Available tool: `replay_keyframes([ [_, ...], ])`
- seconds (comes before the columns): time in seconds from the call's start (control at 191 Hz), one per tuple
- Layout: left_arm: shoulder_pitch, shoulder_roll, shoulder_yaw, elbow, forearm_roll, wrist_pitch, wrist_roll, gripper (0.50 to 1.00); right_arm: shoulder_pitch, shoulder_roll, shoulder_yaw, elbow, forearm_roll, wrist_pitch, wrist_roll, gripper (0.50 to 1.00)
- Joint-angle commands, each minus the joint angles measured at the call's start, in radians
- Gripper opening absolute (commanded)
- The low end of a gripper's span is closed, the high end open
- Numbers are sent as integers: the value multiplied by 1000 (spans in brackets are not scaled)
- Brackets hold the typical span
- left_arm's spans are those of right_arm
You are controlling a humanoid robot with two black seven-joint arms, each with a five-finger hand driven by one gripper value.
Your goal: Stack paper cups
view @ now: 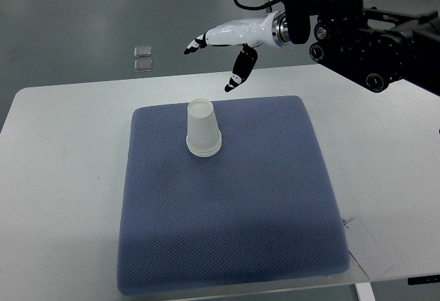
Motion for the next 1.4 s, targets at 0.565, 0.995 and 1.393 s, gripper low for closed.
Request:
replay_keyframes([
  [0.565, 0, 0, 1, 0, 0, 0, 0, 1000, -330, -113, 217, -166, 1007, -246, -189, 913],
  [0.995, 1, 0, 1, 0, 0, 0, 0, 1000, -431, -68, 217, -161, 1045, -260, -177, 915],
  [1.393, 0, 0, -1, 0, 0, 0, 0, 1000, -495, -53, 280, -160, 1047, -258, -157, 913],
])
